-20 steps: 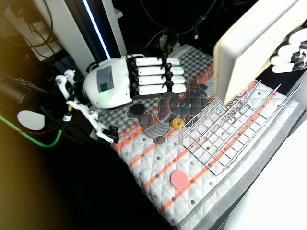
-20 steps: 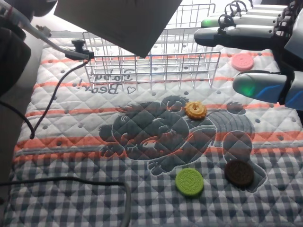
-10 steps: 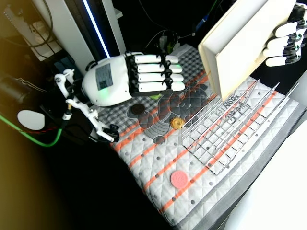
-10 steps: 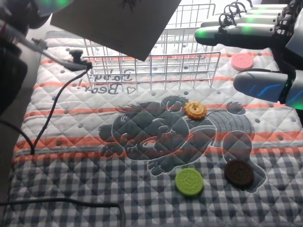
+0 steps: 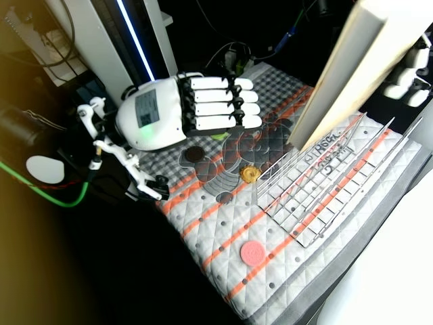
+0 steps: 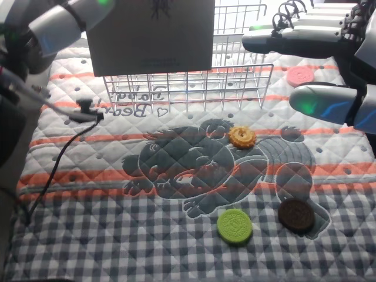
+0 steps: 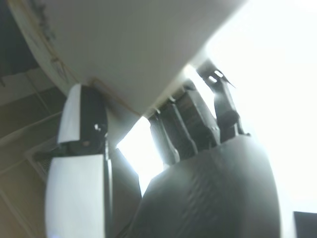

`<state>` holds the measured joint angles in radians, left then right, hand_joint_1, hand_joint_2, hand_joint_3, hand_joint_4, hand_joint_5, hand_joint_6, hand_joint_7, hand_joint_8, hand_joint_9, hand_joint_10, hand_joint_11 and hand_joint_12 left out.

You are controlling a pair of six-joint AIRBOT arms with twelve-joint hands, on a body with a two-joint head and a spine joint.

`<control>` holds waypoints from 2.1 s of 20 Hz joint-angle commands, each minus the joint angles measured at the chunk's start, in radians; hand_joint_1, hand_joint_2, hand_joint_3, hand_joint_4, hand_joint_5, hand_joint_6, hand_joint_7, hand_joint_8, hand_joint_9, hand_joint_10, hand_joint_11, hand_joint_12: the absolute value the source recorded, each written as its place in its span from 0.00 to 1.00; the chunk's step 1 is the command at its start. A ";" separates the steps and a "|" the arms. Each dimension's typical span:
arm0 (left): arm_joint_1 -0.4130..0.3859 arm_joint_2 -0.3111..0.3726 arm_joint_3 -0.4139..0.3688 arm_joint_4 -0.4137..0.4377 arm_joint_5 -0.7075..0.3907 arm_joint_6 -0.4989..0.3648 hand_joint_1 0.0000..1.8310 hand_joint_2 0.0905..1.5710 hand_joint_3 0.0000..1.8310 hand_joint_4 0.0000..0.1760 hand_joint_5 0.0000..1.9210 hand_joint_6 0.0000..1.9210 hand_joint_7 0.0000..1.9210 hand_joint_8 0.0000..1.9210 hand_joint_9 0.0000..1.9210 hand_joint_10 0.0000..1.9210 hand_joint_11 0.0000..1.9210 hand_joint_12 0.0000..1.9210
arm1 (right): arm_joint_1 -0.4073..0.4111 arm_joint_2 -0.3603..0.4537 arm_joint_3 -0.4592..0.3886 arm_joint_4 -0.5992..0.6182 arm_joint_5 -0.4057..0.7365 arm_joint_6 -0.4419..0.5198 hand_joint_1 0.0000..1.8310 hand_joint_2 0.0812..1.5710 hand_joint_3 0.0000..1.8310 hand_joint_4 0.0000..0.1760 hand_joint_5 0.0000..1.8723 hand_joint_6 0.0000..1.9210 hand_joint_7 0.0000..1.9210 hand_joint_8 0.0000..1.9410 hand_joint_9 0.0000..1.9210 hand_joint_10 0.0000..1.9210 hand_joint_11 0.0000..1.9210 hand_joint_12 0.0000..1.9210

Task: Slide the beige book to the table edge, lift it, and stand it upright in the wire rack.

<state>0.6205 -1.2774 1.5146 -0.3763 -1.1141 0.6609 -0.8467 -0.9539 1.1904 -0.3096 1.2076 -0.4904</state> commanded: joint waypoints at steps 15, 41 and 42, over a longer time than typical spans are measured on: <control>-0.004 0.032 -0.011 -0.006 -0.120 -0.011 0.75 0.65 0.00 0.00 0.63 0.24 0.56 0.46 0.49 0.59 0.40 0.63 | 0.007 -0.004 -0.006 0.055 0.113 0.002 0.00 0.88 0.00 0.00 0.22 0.00 0.22 0.00 0.23 0.00 0.24 0.00; -0.049 0.051 -0.015 0.040 -0.093 -0.004 0.76 0.65 0.00 0.00 0.55 0.36 0.61 0.36 0.55 0.55 0.49 0.61 | -0.015 -0.011 0.002 0.078 0.112 0.002 0.00 0.92 0.00 0.00 0.21 0.00 0.21 0.00 0.20 0.00 0.21 0.00; -0.046 0.053 -0.014 0.043 -0.090 -0.003 0.77 0.64 0.00 0.00 0.54 0.39 0.62 0.34 0.56 0.54 0.50 0.58 | -0.015 -0.005 0.002 0.078 0.113 0.002 0.00 0.92 0.01 0.00 0.21 0.00 0.21 0.00 0.20 0.00 0.21 0.00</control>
<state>0.5797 -1.2381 1.4986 -0.3286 -1.0809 0.6792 -0.8654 -0.9627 1.1889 -0.2749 1.2064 -0.4908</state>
